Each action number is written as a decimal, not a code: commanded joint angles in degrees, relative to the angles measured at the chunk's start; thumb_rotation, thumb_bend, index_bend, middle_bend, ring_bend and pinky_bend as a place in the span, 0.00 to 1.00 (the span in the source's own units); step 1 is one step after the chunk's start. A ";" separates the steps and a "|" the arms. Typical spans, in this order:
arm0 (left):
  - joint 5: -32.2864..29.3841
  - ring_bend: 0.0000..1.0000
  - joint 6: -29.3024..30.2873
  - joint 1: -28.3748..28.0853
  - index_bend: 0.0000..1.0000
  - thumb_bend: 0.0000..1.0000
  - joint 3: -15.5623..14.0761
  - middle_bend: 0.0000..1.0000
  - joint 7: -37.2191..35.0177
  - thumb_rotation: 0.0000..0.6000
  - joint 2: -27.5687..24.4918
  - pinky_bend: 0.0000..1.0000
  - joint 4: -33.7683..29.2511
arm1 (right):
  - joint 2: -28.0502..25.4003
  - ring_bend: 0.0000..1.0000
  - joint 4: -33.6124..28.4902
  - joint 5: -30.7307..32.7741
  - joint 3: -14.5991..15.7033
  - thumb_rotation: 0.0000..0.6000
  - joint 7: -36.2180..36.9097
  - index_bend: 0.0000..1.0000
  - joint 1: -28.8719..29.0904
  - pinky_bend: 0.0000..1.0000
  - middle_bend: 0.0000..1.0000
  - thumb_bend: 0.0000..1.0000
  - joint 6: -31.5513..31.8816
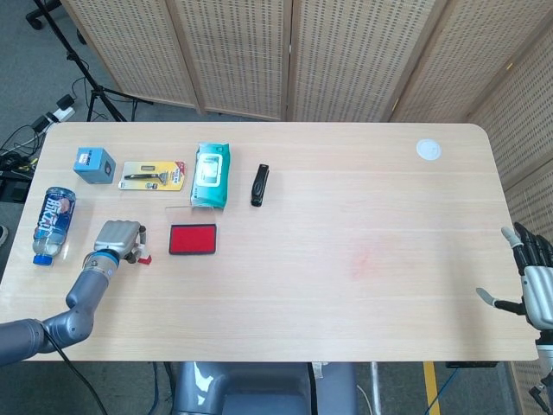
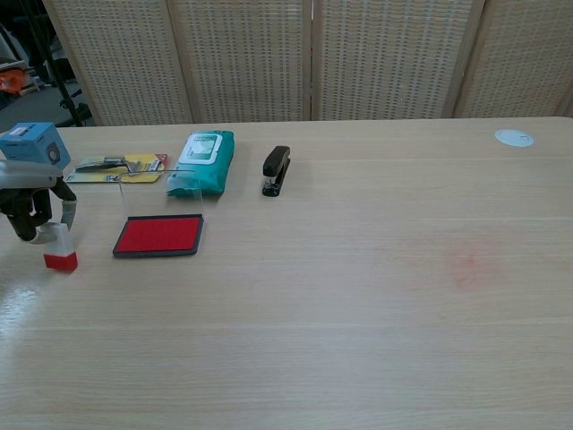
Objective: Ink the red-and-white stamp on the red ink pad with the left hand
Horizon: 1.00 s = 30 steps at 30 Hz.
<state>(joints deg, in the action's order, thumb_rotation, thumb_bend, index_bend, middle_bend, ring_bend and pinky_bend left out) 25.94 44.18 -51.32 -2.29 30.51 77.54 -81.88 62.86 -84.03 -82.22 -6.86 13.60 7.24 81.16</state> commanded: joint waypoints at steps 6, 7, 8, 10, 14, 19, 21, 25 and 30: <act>0.86 0.98 0.71 0.11 0.50 0.37 -0.33 0.91 0.45 1.00 -1.02 0.95 -1.57 | -0.02 0.00 -0.17 0.03 0.00 1.00 0.01 0.00 -0.04 0.00 0.00 0.00 0.02; 0.79 0.98 0.60 0.07 0.50 0.37 -0.34 0.91 0.48 1.00 -1.09 0.95 -1.68 | -0.03 0.00 -0.18 0.04 -0.01 1.00 0.03 0.00 -0.04 0.00 0.00 0.00 0.03; 0.70 0.98 0.48 0.02 0.50 0.37 -0.33 0.91 0.49 1.00 -1.17 0.95 -1.79 | -0.04 0.00 -0.20 0.05 -0.02 1.00 0.03 0.00 -0.05 0.00 0.00 0.00 0.04; 0.39 0.98 0.17 -0.16 0.50 0.37 -0.38 0.91 0.63 1.00 -1.33 0.95 -2.04 | -0.06 0.00 -0.26 0.07 -0.04 1.00 0.01 0.00 -0.04 0.00 0.00 0.00 0.03; -0.03 0.98 -0.12 -0.53 0.50 0.37 -0.55 0.91 0.97 1.00 -1.70 0.95 -2.79 | -0.04 0.00 -0.26 0.17 -0.04 1.00 -0.04 0.00 -0.01 0.00 0.00 0.00 -0.13; -0.07 0.98 0.19 -0.87 0.50 0.37 -0.83 0.91 1.37 1.00 -2.46 0.95 -4.05 | -0.05 0.00 -0.23 0.19 -0.07 1.00 0.09 0.00 -0.02 0.00 0.00 0.00 -0.11; -0.34 0.98 0.08 -1.02 0.50 0.37 -0.93 0.91 1.41 1.00 -2.94 0.95 -4.75 | -0.10 0.00 -0.28 0.21 -0.09 1.00 0.16 0.00 -0.03 0.00 0.00 0.00 -0.10; -1.28 0.98 0.07 -1.44 0.49 0.37 -1.34 0.91 1.86 1.00 -3.81 0.95 -5.80 | -0.15 0.00 -0.35 0.13 -0.08 1.00 0.29 0.00 -0.07 0.00 0.00 0.00 -0.01; -1.16 0.97 0.39 -1.50 0.48 0.36 -1.35 0.91 1.37 1.00 -5.03 0.95 -7.10 | -0.23 0.00 -0.48 -0.08 -0.03 1.00 0.41 0.00 -0.13 0.00 0.00 0.00 0.17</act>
<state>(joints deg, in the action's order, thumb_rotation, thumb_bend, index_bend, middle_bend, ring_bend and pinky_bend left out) 24.67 44.43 -52.83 -3.65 32.00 72.64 -88.84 62.64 -84.51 -82.29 -6.89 14.01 7.11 81.33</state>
